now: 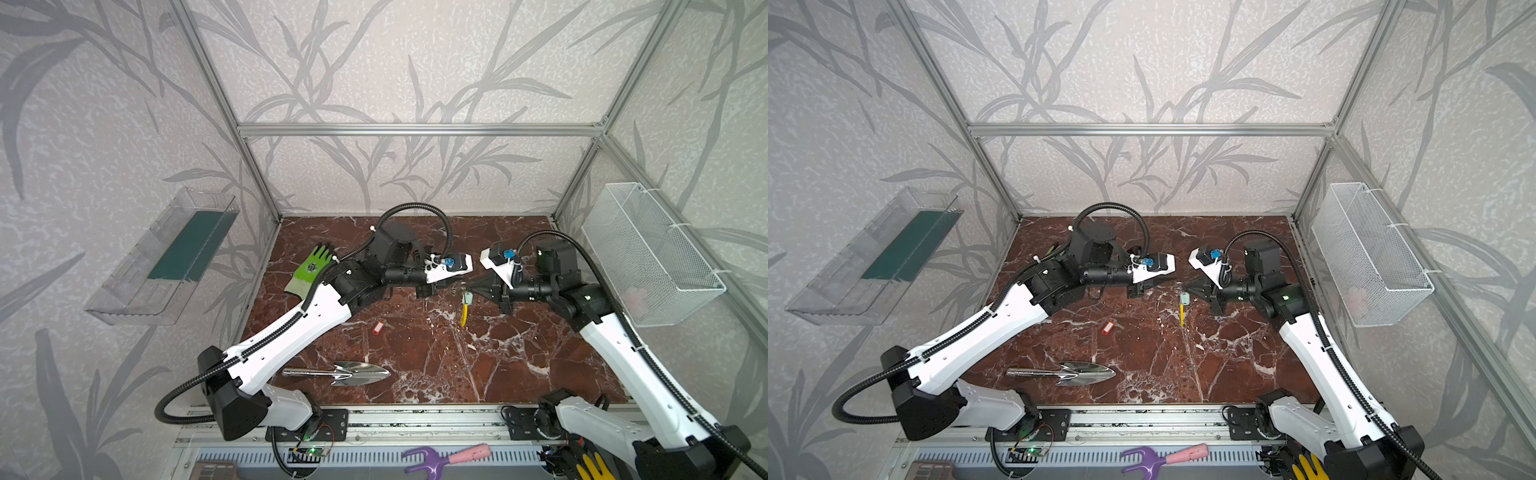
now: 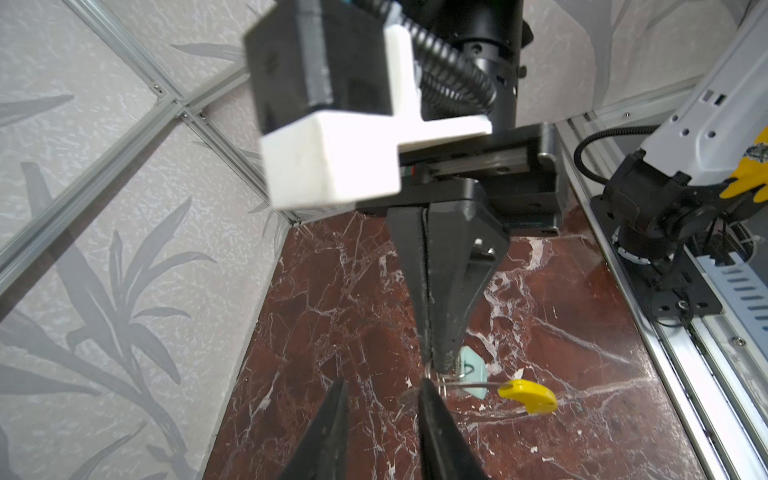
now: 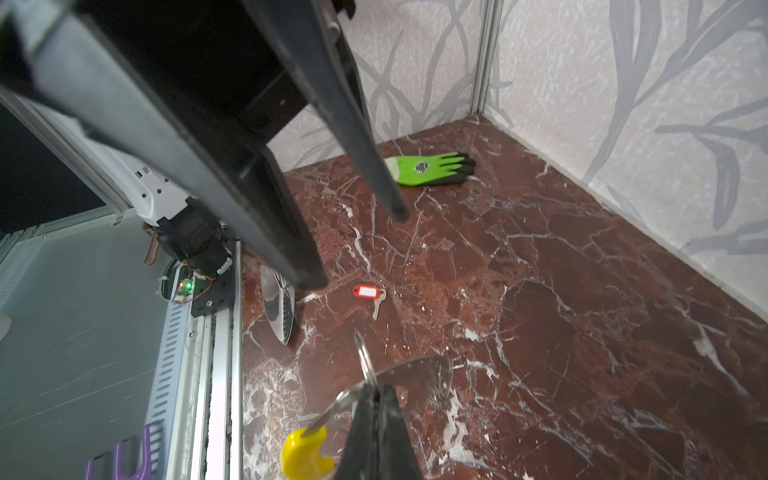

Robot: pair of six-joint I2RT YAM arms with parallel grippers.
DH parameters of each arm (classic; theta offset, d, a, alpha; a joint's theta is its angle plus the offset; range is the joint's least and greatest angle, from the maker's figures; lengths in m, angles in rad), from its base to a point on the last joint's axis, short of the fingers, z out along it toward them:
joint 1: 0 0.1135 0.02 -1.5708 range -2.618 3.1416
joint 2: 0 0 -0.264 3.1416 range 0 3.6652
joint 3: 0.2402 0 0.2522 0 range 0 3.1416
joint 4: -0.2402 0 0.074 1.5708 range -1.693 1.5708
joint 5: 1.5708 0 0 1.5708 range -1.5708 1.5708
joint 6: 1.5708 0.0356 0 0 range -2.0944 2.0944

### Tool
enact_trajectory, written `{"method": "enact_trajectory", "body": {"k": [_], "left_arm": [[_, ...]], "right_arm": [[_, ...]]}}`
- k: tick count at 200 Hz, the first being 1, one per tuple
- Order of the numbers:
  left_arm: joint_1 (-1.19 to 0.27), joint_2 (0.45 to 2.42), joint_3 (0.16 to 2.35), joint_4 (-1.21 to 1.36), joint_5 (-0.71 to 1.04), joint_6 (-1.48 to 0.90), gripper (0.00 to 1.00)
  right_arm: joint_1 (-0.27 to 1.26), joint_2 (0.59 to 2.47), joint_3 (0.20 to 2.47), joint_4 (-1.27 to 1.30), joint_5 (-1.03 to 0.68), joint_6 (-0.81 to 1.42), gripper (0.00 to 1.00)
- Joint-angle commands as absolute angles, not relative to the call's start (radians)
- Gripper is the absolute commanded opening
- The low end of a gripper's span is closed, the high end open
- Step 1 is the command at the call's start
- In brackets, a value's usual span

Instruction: Put the keys on the keyring

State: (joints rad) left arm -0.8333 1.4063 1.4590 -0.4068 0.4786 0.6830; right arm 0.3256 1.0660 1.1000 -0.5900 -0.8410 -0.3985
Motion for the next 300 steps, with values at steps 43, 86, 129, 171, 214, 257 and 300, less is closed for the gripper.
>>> {"method": "enact_trajectory", "body": {"k": [43, 86, 129, 171, 214, 257, 300], "left_arm": [[-0.884, 1.469, 1.536, -0.568, 0.341, 0.795, 0.32], [-0.887, 1.489, 1.552, -0.57, 0.336, 0.786, 0.32], [-0.888, 1.504, 1.56, -0.575, 0.361, 0.777, 0.3], [-0.89, 1.511, 1.553, -0.554, 0.391, 0.763, 0.23], [-0.89, 1.522, 1.552, -0.556, 0.408, 0.762, 0.04], [-0.88, 1.504, 1.516, -0.494, 0.418, 0.721, 0.0], [-0.831, 1.423, 1.392, -0.287, 0.478, 0.594, 0.0]], "right_arm": [[0.379, 1.095, 1.189, -0.736, -0.716, -0.423, 0.0], [0.388, 1.098, 1.199, -0.738, -0.718, -0.425, 0.0], [0.389, 1.098, 1.207, -0.725, -0.716, -0.417, 0.0], [0.393, 1.102, 1.208, -0.707, -0.724, -0.414, 0.0], [0.393, 1.097, 1.209, -0.688, -0.724, -0.41, 0.0], [0.384, 1.061, 1.173, -0.637, -0.627, -0.41, 0.15], [0.282, 0.942, 1.02, -0.496, -0.606, -0.373, 0.28]]}}
